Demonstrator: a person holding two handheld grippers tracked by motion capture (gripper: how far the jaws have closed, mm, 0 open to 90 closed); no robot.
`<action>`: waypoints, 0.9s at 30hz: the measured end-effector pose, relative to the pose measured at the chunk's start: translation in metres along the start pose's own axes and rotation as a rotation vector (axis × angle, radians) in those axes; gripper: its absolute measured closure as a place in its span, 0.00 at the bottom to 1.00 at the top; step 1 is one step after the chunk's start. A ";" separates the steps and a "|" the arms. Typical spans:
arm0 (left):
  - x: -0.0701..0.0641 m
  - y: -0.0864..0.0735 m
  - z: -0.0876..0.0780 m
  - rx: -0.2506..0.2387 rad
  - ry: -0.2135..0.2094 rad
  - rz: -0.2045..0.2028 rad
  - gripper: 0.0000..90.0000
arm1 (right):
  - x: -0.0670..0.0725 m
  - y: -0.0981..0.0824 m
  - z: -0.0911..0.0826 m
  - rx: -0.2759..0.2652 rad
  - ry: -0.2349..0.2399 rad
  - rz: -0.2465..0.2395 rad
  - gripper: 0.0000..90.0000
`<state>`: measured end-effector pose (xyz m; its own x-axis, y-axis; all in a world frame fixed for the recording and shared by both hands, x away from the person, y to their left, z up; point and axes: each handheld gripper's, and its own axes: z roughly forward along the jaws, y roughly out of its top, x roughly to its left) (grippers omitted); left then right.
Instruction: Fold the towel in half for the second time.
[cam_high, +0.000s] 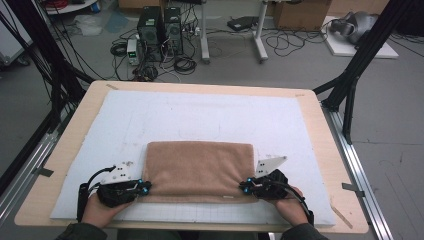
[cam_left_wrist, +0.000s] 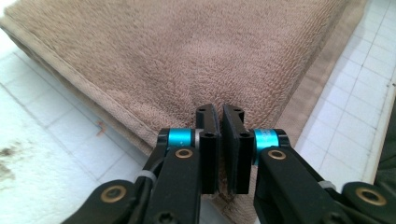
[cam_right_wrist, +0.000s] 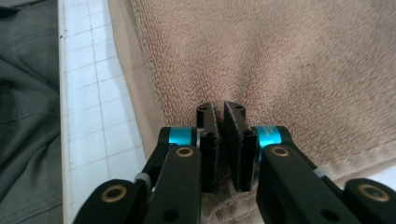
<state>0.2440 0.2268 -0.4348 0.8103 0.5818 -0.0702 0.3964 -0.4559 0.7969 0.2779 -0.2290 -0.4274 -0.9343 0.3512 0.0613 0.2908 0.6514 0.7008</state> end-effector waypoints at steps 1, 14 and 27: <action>-0.001 0.002 -0.004 -0.018 0.007 0.000 0.95 | 0.000 0.003 -0.003 -0.008 -0.003 -0.006 0.95; -0.017 -0.010 -0.010 -0.001 -0.013 0.014 0.95 | 0.013 -0.003 -0.021 -0.027 0.053 -0.015 0.95; -0.003 0.006 -0.015 -0.057 0.035 -0.009 0.74 | -0.005 -0.002 -0.020 -0.095 0.013 0.048 0.62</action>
<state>0.2376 0.2323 -0.4211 0.7908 0.6094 -0.0572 0.3775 -0.4121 0.8293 0.2782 -0.2450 -0.4149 -0.9225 0.3714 0.1049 0.3149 0.5671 0.7611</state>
